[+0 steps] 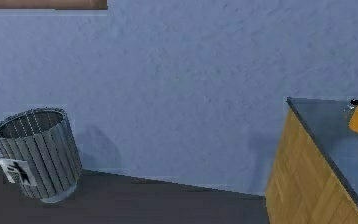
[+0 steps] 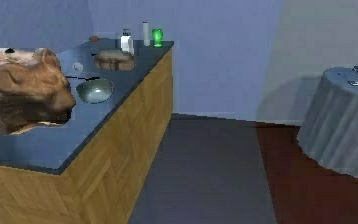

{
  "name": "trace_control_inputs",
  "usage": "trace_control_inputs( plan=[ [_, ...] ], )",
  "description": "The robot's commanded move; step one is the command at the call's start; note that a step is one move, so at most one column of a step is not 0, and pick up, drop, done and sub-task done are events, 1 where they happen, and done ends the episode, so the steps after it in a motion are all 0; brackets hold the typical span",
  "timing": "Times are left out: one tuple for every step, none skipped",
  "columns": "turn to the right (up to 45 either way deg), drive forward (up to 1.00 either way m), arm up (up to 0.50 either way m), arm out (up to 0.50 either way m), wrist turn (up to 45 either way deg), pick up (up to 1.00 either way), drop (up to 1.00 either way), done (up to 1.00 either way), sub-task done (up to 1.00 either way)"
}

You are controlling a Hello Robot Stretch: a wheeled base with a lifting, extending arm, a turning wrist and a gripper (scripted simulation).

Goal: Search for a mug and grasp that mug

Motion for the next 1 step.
trace_control_inputs(
  plan=[
    [24.0, 0.0, 0.0, 0.0, 0.0, 0.0, 0.0, 0.0, 0.0]
  ],
)
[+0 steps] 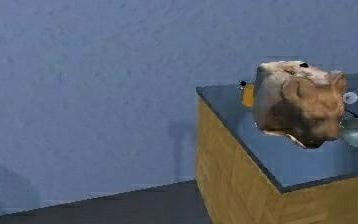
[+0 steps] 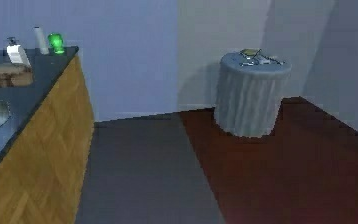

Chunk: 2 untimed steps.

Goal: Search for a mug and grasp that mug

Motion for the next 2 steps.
trace_control_inputs(
  plan=[
    [0.0, 0.55, 0.0, 0.0, 0.0, 0.0, 0.0, 0.0, 0.0],
    [-45.0, 0.0, 0.0, 0.0, 0.0, 0.0, 0.0, 0.0, 0.0]
  ],
)
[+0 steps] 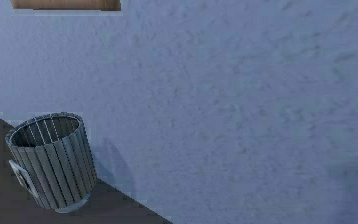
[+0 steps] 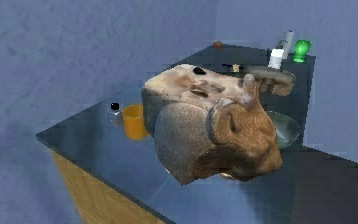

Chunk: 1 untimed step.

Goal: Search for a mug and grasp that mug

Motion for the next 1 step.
trace_control_inputs(
  plan=[
    [0.0, 0.0, 0.5, 0.0, 0.0, 0.0, 0.0, 0.0, 0.0]
  ],
)
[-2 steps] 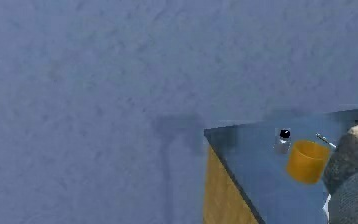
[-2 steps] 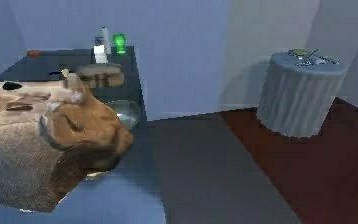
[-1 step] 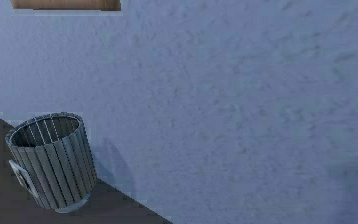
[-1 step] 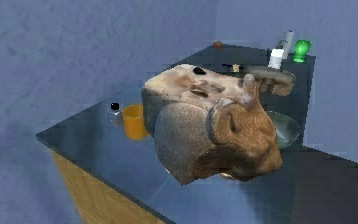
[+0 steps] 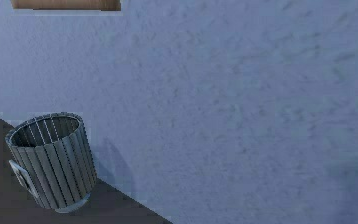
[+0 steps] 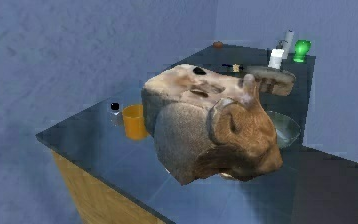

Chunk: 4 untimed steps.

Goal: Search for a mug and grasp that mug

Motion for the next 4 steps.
trace_control_inputs(
  plan=[
    [0.0, 0.0, 0.38, 0.0, 0.0, 0.0, 0.0, 0.0, 0.0],
    [0.0, 0.0, 0.0, 0.34, 0.0, 0.0, 0.0, 0.0, 0.0],
    [0.0, 0.0, 0.0, 0.0, 45.0, 0.0, 0.0, 0.0, 0.0],
    [0.0, 0.0, 0.0, 0.0, 45.0, 0.0, 0.0, 0.0, 0.0]
  ],
)
